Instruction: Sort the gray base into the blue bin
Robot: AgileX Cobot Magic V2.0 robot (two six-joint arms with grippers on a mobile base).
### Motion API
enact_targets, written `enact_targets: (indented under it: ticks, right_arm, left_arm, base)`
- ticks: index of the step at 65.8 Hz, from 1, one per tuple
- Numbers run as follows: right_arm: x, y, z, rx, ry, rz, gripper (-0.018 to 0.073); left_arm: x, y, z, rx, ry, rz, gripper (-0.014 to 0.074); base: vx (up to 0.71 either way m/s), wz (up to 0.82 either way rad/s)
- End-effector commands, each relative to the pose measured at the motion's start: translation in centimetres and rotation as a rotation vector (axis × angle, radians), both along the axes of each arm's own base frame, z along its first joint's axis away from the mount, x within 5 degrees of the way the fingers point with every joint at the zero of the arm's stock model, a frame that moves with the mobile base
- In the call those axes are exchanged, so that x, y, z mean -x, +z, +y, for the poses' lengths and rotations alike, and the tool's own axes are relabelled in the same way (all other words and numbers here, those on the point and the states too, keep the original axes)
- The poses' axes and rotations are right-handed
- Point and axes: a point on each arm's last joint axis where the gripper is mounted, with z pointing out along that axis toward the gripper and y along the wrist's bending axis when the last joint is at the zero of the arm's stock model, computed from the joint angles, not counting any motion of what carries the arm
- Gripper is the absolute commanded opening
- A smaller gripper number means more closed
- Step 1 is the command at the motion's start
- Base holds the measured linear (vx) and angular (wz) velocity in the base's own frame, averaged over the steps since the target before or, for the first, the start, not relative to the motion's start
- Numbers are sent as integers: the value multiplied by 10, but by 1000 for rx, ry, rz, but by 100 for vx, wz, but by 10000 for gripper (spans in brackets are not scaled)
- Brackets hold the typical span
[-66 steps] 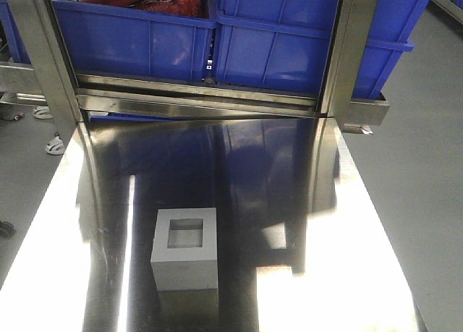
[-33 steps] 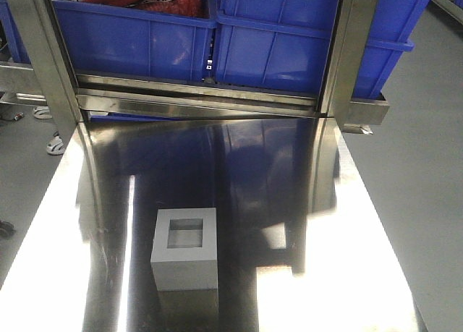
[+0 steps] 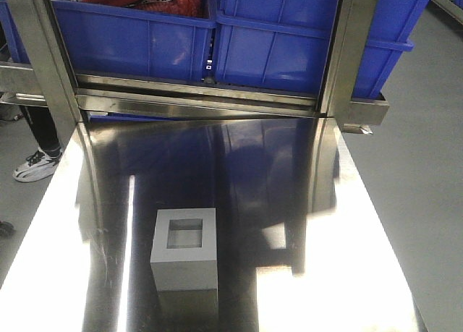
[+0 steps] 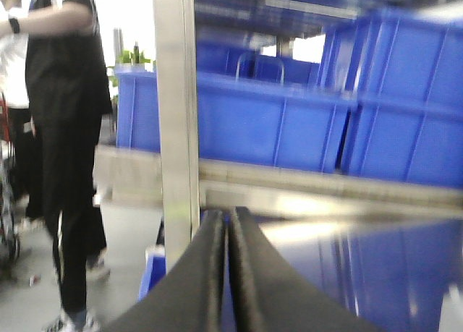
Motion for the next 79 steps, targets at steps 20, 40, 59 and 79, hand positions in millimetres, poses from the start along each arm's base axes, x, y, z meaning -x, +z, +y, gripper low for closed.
enact_targets:
  ticks: [20,40,59,79]
  right_arm:
    - [0,3,0,11,0,-72,-9]
    - [0,3,0,11,0,-72,-9]
    - [0,3,0,11,0,-72,-9]
    - [0,3,0,11,0,-72,-9]
  left_arm:
    - [-27,70,2,20,13,117,-6]
    - [-67,58,3,64,34,474,-6]
    - [-80,46,2,115,31,569,-6]
    - [-79,45,2,124,32,584,2]
  base:
    - [0,0]
    - [0,0]
    - [0,0]
    - [0,0]
